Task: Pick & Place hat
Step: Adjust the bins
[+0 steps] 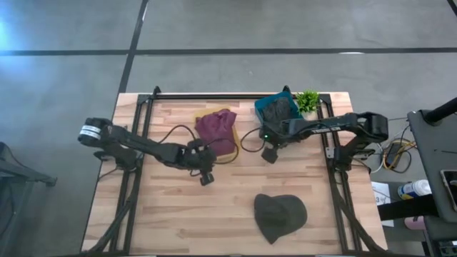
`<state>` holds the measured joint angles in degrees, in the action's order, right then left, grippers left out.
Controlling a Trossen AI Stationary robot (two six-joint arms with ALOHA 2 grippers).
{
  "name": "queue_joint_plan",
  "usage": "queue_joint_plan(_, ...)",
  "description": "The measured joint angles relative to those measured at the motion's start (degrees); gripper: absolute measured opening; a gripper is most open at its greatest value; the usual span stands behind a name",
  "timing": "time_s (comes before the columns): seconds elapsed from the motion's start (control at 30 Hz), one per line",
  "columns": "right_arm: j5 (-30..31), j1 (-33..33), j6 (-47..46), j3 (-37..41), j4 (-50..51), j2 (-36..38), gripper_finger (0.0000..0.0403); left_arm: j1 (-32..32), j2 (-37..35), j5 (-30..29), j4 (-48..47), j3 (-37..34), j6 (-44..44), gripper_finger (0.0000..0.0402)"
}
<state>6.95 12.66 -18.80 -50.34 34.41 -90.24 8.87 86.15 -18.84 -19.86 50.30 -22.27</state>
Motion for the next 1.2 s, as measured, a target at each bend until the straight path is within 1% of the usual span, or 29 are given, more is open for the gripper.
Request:
queue_joint_plan(0.13, -2.2, -0.4, 1.8, -3.4, -4.2, -2.8, 0.0325, -0.1, -3.1, -2.7, -2.0, 0.0, 0.0, 0.0133)
queue_joint_plan(0.23, -5.1, -0.4, 3.9, -7.1, -6.1, -5.0, 0.0325, -0.1, -6.0, -3.3, -1.9, 0.0, 0.1, 0.0133)
queue_joint_plan(0.47, -10.2, -0.9, 9.2, -17.3, -6.1, -9.1, 0.0325, -0.1, -12.8, -4.1, -1.8, 0.0, -0.3, 0.0133)
queue_joint_plan(0.67, -9.8, -2.5, 11.8, -22.9, -1.2, -7.5, 0.0325, 0.1, -17.1, -4.6, -3.6, 0.0, -3.0, 0.0133)
queue_joint_plan(0.7, -8.7, -2.9, 12.2, -23.5, 1.2, -6.7, 0.0325, 0.1, -17.4, -4.5, -3.9, -0.1, -3.8, 0.0133)
queue_joint_plan(0.77, -4.2, -4.0, 12.6, -24.0, 6.7, -4.5, 0.0325, 0.1, -17.8, -2.8, -4.4, -0.8, -5.6, 0.0133)
queue_joint_plan(0.83, 1.1, -4.9, 12.8, -22.9, 13.2, -2.2, 0.0325, 0.2, -17.8, 0.0, -5.9, -1.4, -6.2, 0.0133)
queue_joint_plan(0.9, 5.0, -5.3, 11.2, -19.7, 17.7, 0.5, 0.0325, 0.3, -17.7, 0.0, -11.4, -1.8, -6.5, 0.0133)
queue_joint_plan(0.93, 6.0, -5.3, 9.5, -17.7, 19.0, 2.3, 0.0325, 0.2, -17.7, -1.1, -15.1, -1.8, -7.6, 0.0133)
queue_joint_plan(1.07, 6.5, -5.1, 2.0, -9.1, 20.8, 11.0, 0.0325, 0.1, -19.4, -6.5, -27.9, -1.9, -15.9, 0.0133)
queue_joint_plan(1.13, 6.7, -5.2, -1.7, -5.7, 21.5, 15.5, 0.0325, 0.0, -20.7, -6.9, -30.2, -2.5, -19.8, 0.0133)
queue_joint_plan(1.2, 8.8, -5.1, -4.9, -3.0, 23.5, 19.2, 0.0325, -0.2, -21.6, -6.7, -29.9, -4.4, -21.4, 0.0133)
